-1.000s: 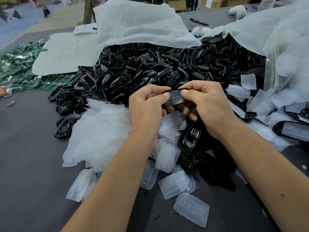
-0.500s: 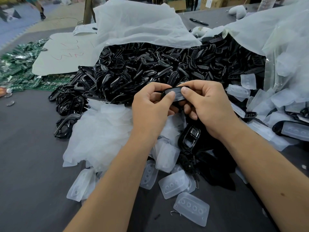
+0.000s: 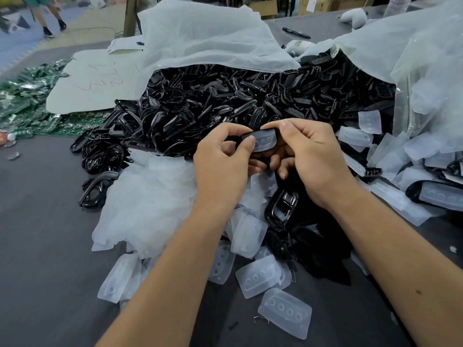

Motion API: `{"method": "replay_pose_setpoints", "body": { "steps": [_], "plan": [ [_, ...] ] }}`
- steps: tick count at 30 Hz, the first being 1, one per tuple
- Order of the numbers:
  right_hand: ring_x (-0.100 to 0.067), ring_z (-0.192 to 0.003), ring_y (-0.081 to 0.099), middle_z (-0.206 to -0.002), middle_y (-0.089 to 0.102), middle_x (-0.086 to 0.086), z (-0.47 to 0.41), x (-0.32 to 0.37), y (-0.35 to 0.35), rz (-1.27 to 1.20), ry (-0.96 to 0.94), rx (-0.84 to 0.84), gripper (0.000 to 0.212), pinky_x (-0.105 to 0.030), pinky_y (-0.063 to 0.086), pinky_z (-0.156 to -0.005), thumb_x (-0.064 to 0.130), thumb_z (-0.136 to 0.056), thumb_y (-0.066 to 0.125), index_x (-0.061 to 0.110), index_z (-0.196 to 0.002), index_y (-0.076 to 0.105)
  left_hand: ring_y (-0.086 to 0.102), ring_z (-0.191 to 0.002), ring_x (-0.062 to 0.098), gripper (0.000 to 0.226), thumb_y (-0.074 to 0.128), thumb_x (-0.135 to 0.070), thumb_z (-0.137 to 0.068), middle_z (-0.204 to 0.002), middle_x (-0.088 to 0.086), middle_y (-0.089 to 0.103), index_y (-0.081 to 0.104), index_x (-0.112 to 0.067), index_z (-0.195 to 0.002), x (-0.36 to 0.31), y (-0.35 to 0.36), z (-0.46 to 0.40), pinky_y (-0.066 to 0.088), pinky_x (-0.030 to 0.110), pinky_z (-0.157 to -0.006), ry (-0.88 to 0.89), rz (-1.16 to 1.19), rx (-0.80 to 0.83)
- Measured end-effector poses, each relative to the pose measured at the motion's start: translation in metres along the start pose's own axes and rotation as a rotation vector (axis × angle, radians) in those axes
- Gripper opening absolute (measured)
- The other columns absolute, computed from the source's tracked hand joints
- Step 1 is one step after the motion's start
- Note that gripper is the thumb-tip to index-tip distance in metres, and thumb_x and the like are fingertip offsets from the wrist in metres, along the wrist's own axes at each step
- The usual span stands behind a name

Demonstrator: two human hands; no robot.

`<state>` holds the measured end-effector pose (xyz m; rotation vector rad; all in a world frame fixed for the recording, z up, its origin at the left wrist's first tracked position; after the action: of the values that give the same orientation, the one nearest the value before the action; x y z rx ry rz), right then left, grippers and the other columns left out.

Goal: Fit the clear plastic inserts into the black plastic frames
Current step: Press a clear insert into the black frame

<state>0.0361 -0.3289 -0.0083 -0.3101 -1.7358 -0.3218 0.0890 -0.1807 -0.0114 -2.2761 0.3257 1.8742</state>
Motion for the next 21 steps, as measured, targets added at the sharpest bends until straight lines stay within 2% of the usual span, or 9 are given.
{"method": "replay_pose_setpoints", "body": {
  "steps": [3, 6, 17, 21],
  "plan": [
    [-0.022, -0.051, 0.058, -0.073, 0.071, -0.018, -0.0001, 0.0005, -0.0008, 0.061, -0.032, 0.0, 0.021, -0.024, 0.045, -0.042, 0.013, -0.107, 0.054, 0.01, -0.102, 0.075, 0.073, -0.056, 0.022, 0.013, 0.066, -0.004, -0.1, -0.075, 0.011, 0.076, 0.071, -0.016, -0.099, 0.0008, 0.0003, -0.0004, 0.059, 0.027, -0.057, 0.005, 0.01, 0.007],
    [-0.02, -0.047, 0.057, -0.063, 0.068, -0.009, 0.0, 0.0013, -0.0022, 0.128, -0.06, -0.009, 0.012, -0.024, 0.045, -0.044, 0.011, -0.102, 0.062, 0.013, -0.101, 0.074, 0.073, -0.058, 0.024, 0.013, 0.065, -0.002, -0.099, -0.076, 0.011, 0.076, 0.071, -0.014, -0.101, 0.0005, 0.0012, -0.0002, 0.06, 0.029, -0.059, 0.019, 0.013, 0.019],
    [-0.03, -0.055, 0.058, -0.069, 0.07, -0.015, -0.0013, -0.0011, -0.004, 0.123, -0.01, -0.051, 0.008, -0.025, 0.045, -0.044, 0.009, -0.098, 0.068, 0.011, -0.097, 0.075, 0.074, -0.059, 0.024, 0.02, 0.058, 0.003, -0.101, -0.076, 0.011, 0.075, 0.071, -0.012, -0.103, 0.0018, 0.0017, -0.0003, 0.059, 0.026, -0.059, 0.012, 0.022, 0.026],
    [-0.019, -0.049, 0.055, -0.06, 0.066, -0.007, -0.0009, -0.001, -0.006, 0.093, 0.03, -0.077, 0.007, -0.022, 0.045, -0.044, 0.006, -0.097, 0.069, 0.007, -0.095, 0.075, 0.074, -0.06, 0.024, 0.023, 0.055, 0.004, -0.103, -0.076, 0.011, 0.075, 0.072, -0.011, -0.106, 0.0004, 0.0023, 0.001, 0.059, 0.027, -0.06, 0.005, 0.019, 0.037]
  ]
}}
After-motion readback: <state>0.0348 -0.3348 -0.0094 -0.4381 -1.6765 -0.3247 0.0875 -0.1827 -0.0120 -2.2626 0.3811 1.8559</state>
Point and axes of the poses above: each hand's wrist, its own z-axis away from the middle knuckle, its own y-axis out of the palm, x = y × z, the point moved 6 cm from there along -z, towards the middle knuckle
